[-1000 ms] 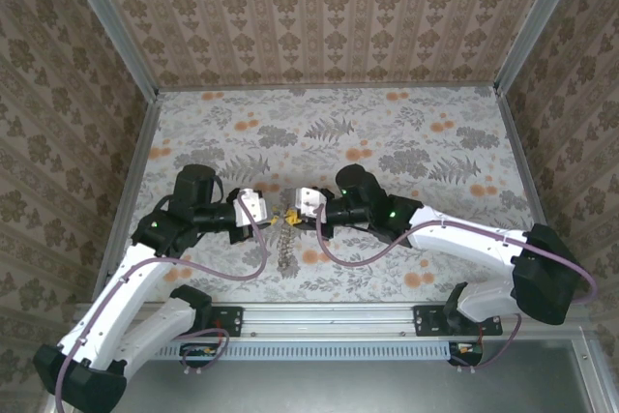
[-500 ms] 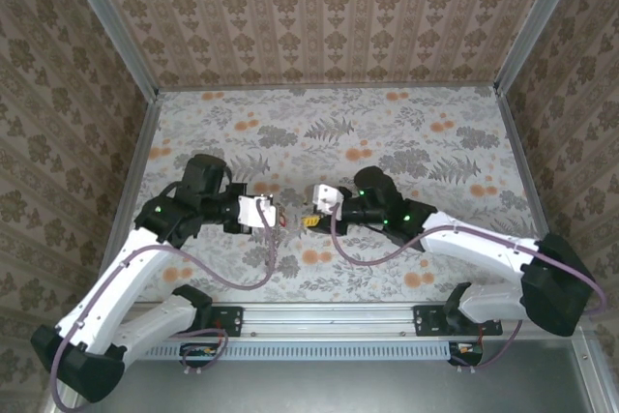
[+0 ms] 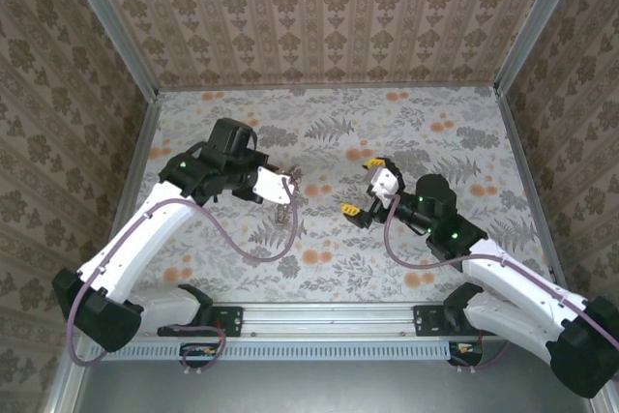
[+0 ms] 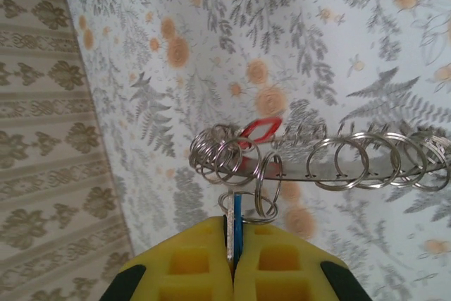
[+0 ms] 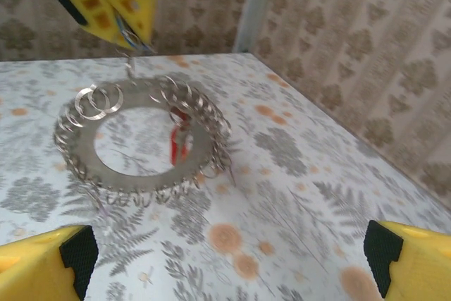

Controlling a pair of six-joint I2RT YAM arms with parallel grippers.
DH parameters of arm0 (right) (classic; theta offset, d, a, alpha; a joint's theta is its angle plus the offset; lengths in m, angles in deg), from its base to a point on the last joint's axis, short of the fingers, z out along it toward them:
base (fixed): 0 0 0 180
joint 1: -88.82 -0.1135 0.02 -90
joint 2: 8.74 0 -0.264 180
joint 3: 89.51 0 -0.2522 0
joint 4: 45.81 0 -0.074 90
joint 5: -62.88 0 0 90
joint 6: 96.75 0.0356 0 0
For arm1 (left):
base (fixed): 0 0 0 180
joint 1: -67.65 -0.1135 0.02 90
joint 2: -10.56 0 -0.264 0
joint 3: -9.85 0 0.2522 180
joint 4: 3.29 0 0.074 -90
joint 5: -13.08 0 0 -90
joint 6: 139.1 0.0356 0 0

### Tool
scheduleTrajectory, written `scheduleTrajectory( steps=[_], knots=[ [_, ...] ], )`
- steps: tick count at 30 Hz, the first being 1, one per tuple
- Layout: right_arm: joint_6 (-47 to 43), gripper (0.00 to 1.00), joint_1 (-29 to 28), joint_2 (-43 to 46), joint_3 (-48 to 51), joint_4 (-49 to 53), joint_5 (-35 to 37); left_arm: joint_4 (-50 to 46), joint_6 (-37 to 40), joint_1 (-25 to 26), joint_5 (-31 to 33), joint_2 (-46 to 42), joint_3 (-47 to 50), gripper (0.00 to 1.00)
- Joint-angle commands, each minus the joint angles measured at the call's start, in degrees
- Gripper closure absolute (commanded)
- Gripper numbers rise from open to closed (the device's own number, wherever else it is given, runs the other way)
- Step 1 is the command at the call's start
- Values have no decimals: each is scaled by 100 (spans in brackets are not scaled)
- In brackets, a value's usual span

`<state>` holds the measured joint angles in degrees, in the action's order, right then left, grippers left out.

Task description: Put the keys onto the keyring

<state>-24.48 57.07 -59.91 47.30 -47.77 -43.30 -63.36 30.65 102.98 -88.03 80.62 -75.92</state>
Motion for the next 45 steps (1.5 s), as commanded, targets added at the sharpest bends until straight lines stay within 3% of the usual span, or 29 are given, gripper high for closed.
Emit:
scheduleTrajectory(
  steps=[1, 6, 10, 14, 20, 27, 31, 45],
  knots=[
    [382, 0, 136, 296, 227, -149, 852, 29, 604, 149, 411, 244, -446, 100],
    [504, 0, 423, 891, 570, -108, 1414, 159, 691, 315, 558, 809, -978, 100],
    [505, 0, 706, 1384, 756, -30, 1478, 527, 376, 426, 25, 1242, -1209, 100],
    [482, 1, 963, 1836, 857, 4, 1719, 871, -320, 601, -1056, 1865, -1623, 100],
    [456, 0, 1235, 2288, 794, 56, 2068, 1250, -872, 1165, -1512, 2920, -2286, 100],
    [614, 0, 1380, 2663, 240, 411, 3375, 1130, -1699, 1599, -1354, 4508, -4093, 100],
    [419, 0, 1542, 2771, 125, 568, 3344, 833, -2032, 1651, -1121, 5274, -4925, 100],
    [466, 0, 1554, 2686, 227, 826, 2384, 968, -1989, 874, -1058, 5250, -3694, 100]
  ],
)
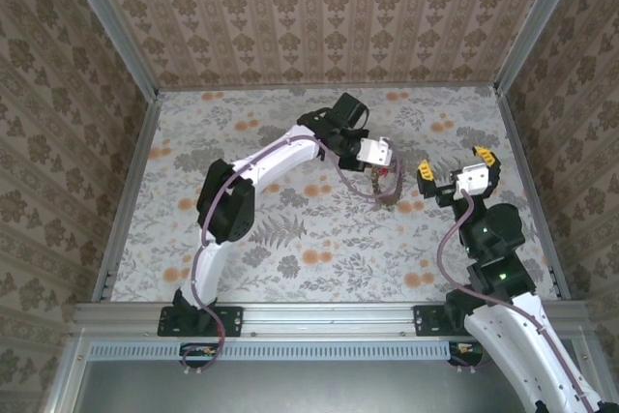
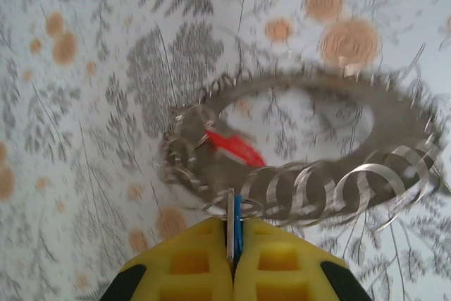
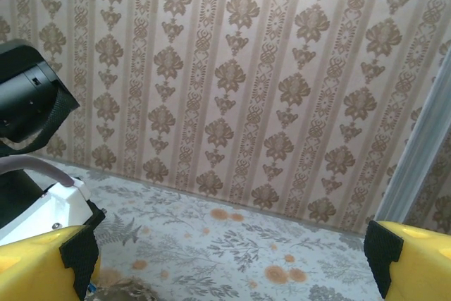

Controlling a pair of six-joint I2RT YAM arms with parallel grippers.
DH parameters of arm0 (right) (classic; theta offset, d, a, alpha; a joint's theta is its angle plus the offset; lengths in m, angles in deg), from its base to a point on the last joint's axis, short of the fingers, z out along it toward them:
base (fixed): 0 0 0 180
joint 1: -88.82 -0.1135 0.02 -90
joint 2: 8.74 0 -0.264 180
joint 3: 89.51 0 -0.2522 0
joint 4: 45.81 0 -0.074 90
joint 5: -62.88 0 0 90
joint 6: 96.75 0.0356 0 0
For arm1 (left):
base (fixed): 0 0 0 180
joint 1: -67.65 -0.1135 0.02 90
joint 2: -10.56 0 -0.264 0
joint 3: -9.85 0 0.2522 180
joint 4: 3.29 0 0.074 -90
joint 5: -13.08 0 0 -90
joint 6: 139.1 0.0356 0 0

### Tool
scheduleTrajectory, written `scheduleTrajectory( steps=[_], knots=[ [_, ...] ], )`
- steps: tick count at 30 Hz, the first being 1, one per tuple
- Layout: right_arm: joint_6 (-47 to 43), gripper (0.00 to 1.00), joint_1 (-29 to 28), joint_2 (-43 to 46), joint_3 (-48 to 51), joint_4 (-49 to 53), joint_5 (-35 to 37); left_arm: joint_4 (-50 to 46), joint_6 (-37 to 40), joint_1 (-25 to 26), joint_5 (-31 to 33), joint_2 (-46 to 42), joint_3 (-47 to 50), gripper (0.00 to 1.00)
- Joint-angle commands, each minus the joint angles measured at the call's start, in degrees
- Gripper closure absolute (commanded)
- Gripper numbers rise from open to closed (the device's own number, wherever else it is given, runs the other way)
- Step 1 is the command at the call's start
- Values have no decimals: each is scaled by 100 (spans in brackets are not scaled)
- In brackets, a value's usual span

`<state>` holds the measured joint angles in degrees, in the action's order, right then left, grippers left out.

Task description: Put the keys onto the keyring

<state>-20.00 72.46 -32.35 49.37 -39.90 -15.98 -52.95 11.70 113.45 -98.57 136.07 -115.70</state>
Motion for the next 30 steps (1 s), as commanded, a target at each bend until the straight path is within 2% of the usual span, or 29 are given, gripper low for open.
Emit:
scheduleTrajectory(
  steps=[1, 6, 13, 21, 30],
  knots=[
    [25, 0, 18, -117, 28, 39, -434, -52, -63, -244, 53, -358, 426, 100],
    [119, 0, 19, -399, 44, 35, -823, -140, 77, -692, 381, -586, 1101, 100],
    [176, 0, 19, -627, 193, -129, -919, -347, 98, -1039, 1149, -743, 2114, 100],
    [129, 0, 19, -991, 745, -611, -929, -191, -454, -1462, 1593, -1135, 2846, 80],
    [-232, 0, 14, -1152, 479, -552, -373, 146, -682, -1829, 2085, -2220, 3893, 71]
  ],
)
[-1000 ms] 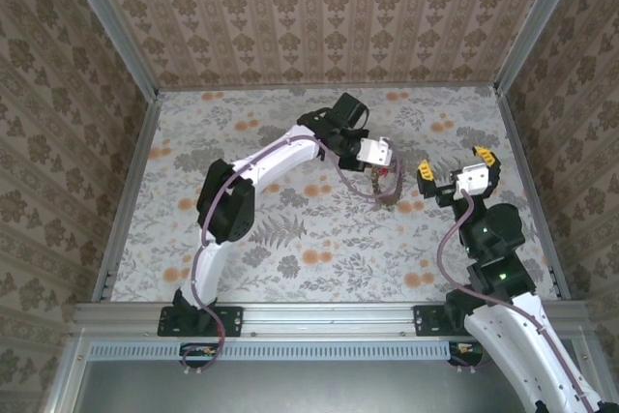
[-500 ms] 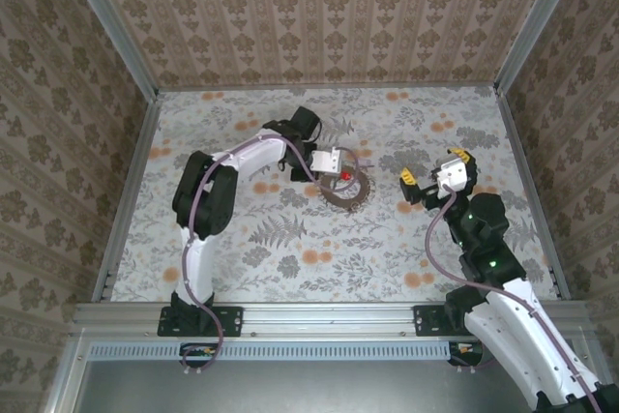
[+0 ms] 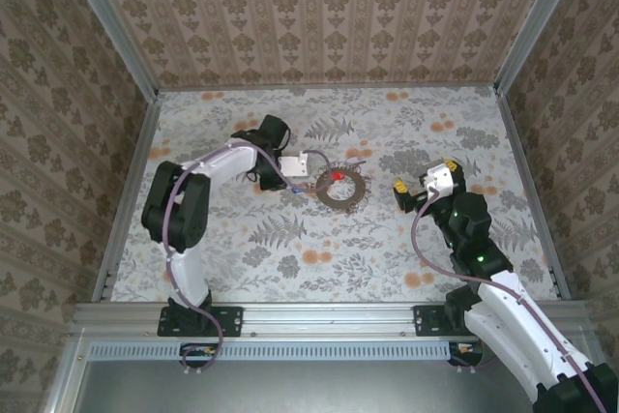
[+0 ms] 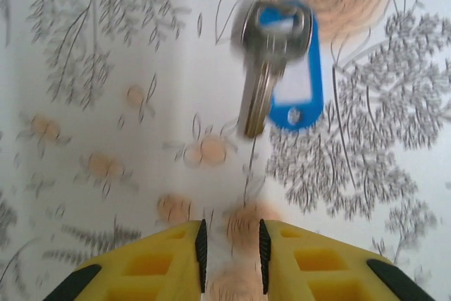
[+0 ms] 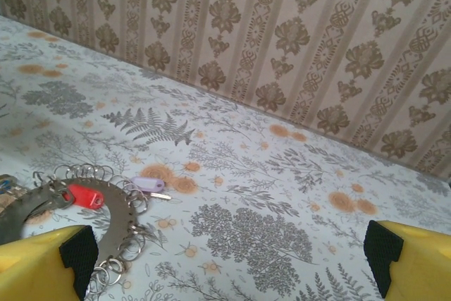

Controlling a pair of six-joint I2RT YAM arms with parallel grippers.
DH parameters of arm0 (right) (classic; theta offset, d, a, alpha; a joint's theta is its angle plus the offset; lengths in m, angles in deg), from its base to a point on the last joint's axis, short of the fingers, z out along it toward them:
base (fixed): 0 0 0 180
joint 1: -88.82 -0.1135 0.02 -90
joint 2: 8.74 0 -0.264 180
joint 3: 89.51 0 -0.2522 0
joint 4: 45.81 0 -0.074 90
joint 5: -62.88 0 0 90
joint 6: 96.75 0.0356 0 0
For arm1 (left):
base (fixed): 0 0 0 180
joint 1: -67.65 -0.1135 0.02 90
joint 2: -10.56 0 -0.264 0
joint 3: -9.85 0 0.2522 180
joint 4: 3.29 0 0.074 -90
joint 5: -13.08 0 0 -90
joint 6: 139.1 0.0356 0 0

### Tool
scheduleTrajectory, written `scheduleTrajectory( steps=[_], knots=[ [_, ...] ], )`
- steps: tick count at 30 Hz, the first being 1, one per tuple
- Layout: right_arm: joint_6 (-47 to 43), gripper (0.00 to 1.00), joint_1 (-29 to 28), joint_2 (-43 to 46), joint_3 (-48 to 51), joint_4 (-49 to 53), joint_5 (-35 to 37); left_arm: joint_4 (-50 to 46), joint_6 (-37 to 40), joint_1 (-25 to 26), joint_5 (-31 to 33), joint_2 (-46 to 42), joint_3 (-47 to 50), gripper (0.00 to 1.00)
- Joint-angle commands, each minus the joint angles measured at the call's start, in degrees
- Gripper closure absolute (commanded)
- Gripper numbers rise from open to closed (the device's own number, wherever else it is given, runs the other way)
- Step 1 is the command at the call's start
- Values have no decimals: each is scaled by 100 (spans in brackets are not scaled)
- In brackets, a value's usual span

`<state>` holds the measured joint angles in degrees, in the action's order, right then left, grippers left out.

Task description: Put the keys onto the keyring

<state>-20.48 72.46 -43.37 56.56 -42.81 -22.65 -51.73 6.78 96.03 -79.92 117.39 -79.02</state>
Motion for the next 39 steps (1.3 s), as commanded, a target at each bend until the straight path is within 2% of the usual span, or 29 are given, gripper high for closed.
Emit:
scheduleTrajectory(
  steps=[1, 3, 4, 5, 6, 10, 14, 17, 20, 24, 26, 30, 33, 37, 39],
  knots=[
    [-191, 0, 20, -67, -265, -325, 337, 53, -259, -130, 229, -504, 343, 71],
    [-191, 0, 35, -84, -325, -472, 468, 118, -533, -340, 159, -949, 607, 68],
    [-204, 0, 49, -79, -369, -495, 497, 157, -714, -458, 51, -1196, 704, 62],
    [-217, 0, 59, -70, -427, -518, 530, 227, -963, -586, -149, -1514, 828, 28],
    [-228, 0, 71, -61, -489, -525, 574, 356, -1283, -730, -349, -1874, 983, 0],
    [-143, 1, 100, -44, -653, -605, 799, 1423, -2653, -1256, -944, -3440, 1738, 0],
    [-32, 0, 124, 19, -585, -692, 1101, 3372, -3803, -1409, -1099, -4763, 3156, 0],
    [91, 0, 139, 159, -209, -791, 1149, 4407, -4485, -1410, -556, -5178, 4164, 0],
    [386, 0, 150, 150, 151, -908, 1030, 4933, -4628, -1414, 19, -5406, 4821, 0],
    [584, 0, 193, -529, 566, -1593, 804, 5198, -4259, -1510, 880, -5208, 5199, 0],
    [601, 0, 267, -1126, 705, -2121, 605, 5347, -4242, -1644, 909, -4889, 5200, 0],
    [709, 0, 856, -2647, 867, -3596, -284, 6143, -4263, -1887, 706, -3840, 5128, 0],
    [1065, 0, 1338, -3682, 762, -4472, -669, 7082, -4615, -2078, 413, -3093, 5235, 0],
    [1293, 1, 1561, -4819, 611, -5094, -809, 7439, -4548, -2258, -37, -2532, 5033, 0],
    [1401, 0, 1573, -5538, 489, -5777, -585, 7435, -4913, -2661, -431, -2380, 4947, 0]
  ],
)
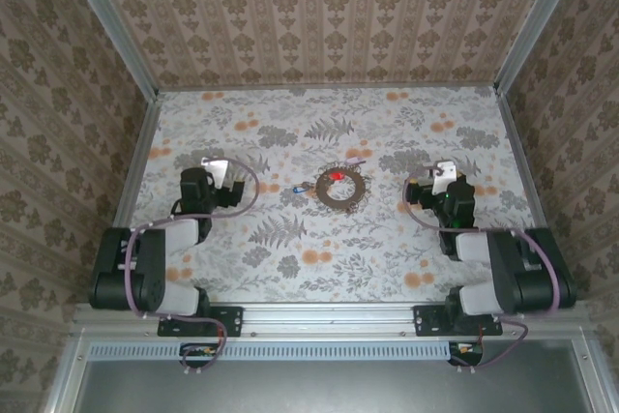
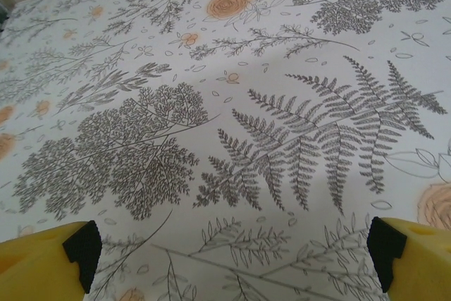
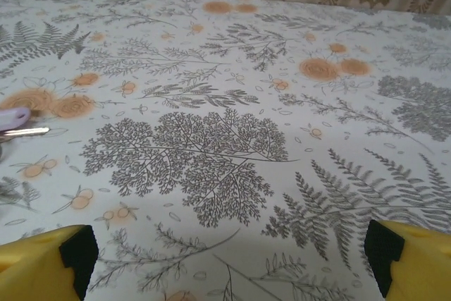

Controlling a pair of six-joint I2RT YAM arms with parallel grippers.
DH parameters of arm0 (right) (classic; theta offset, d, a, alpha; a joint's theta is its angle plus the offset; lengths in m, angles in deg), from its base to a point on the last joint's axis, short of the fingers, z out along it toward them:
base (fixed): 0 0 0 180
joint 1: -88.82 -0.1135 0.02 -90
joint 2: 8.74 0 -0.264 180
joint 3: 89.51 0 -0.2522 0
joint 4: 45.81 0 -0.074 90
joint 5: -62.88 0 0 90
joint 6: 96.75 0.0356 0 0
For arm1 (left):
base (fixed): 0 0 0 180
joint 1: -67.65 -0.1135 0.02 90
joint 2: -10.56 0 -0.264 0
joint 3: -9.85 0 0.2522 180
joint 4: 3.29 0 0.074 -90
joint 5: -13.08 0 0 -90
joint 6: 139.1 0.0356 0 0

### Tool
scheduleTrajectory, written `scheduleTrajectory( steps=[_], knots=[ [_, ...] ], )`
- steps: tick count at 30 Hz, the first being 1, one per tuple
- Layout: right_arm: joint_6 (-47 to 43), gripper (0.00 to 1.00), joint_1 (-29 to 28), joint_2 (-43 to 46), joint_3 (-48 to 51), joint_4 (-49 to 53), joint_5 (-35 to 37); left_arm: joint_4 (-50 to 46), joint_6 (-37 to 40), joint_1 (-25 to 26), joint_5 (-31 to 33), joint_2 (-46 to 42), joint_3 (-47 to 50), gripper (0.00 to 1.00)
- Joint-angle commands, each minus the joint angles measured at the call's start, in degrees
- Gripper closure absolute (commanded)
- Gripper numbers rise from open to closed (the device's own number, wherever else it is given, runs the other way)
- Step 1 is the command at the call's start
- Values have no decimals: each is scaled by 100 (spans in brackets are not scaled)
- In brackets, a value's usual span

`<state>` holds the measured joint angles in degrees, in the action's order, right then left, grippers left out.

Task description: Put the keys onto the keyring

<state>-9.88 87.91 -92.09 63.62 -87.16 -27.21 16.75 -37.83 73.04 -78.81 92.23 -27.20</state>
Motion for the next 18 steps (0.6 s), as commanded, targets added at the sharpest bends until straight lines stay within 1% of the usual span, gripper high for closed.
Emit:
scheduleTrajectory(
  steps=[1, 2, 3, 4, 5, 6, 8, 9, 15, 18],
  knots=[
    [385, 0, 26, -558, -368, -917, 0, 1000, -591, -565, -817, 324, -133, 0],
    [434, 1, 40, -326, -692, 113, 124, 1794, -698, -689, -874, 688, 69, 0],
    [438, 0, 80, -456, -952, 397, -7, 2162, -692, -727, -991, 743, 237, 0],
    [494, 0, 86, -550, -1063, 497, 39, 1707, -661, -647, -818, 541, 204, 0],
    [516, 0, 120, -404, -1009, 665, 12, 1820, -516, -482, -520, 668, 137, 0],
    [522, 0, 126, -461, -980, 474, 14, 1836, -530, -425, -361, 651, 171, 0],
    [534, 0, 126, -424, -1054, 706, 45, 1682, -600, -425, -195, 662, 74, 0],
    [527, 0, 119, -456, -1031, 582, 32, 1584, -659, -440, -129, 649, 41, 0],
    [509, 0, 99, -412, -1019, 624, 54, 1496, -754, -440, 118, 639, -9, 0],
    [507, 0, 93, -427, -1020, 608, 62, 1483, -757, -443, 122, 633, -9, 0]
  ],
)
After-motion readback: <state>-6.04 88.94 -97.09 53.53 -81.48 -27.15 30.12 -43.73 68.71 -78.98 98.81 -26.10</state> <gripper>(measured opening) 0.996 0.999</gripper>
